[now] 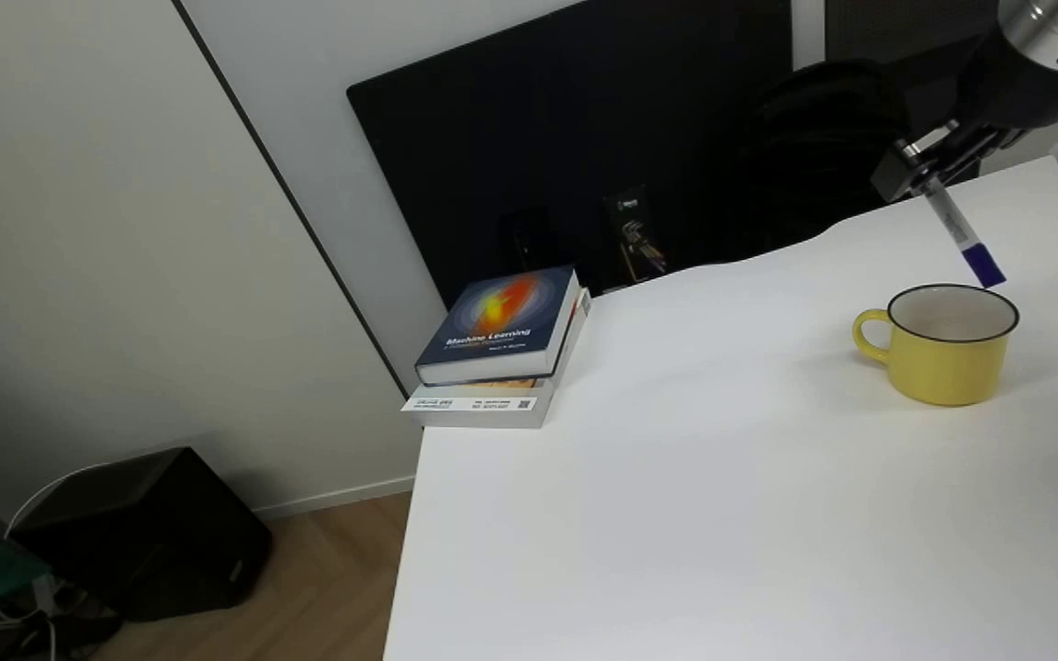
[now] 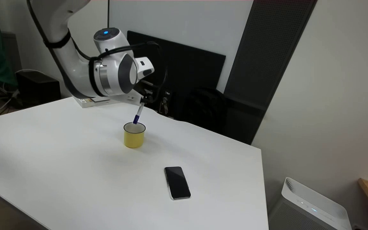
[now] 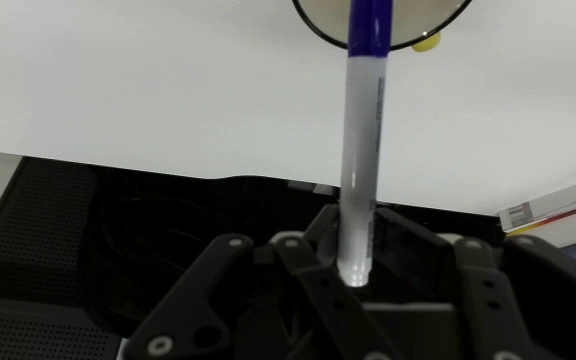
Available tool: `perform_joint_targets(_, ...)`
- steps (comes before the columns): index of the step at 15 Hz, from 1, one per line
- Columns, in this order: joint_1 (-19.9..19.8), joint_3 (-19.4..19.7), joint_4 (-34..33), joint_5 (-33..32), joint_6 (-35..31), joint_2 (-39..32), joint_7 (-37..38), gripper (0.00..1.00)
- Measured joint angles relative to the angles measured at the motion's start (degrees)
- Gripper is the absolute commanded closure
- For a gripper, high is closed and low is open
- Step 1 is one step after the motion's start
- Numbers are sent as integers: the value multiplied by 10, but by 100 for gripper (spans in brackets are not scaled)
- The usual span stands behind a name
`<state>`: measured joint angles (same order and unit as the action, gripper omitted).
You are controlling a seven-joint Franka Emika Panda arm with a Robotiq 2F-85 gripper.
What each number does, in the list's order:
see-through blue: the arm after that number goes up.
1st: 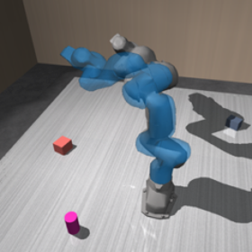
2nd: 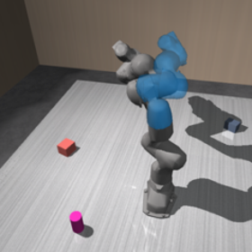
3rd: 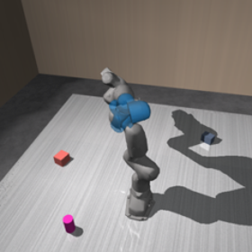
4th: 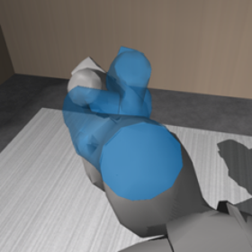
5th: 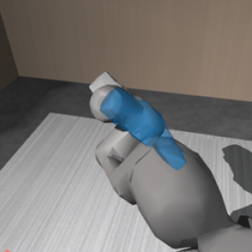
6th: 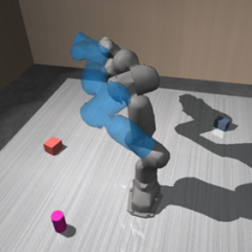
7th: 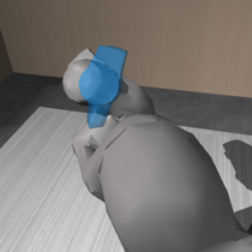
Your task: Put the marker in the cup
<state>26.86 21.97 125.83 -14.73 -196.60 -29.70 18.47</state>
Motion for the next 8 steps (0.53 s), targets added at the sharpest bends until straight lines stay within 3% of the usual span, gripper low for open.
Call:
perform_joint_targets(2, 0, -2, 4, 7, -26, -14, -1, 94)
perform_joint_targets(8, 14, -7, -49, 59, -14, -39, -10, 94)
